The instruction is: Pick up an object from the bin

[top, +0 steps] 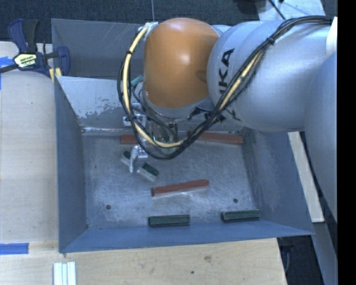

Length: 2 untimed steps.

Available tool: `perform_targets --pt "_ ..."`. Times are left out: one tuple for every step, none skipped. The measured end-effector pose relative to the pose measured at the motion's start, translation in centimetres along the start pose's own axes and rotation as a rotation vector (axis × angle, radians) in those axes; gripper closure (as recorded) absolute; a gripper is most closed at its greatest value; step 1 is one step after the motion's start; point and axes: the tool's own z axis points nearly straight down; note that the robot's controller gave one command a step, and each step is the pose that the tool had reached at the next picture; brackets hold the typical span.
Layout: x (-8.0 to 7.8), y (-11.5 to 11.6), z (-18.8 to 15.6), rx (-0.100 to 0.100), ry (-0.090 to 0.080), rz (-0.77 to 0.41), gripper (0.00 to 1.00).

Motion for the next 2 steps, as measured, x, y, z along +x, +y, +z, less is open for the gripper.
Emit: perform_targets --pt "-0.2 -0.1 -0.5 -0.002 -0.008 0.002 0.00" --pt "-2.0 -2.2 3.3 -0.007 -0.017 0.037 0.00"
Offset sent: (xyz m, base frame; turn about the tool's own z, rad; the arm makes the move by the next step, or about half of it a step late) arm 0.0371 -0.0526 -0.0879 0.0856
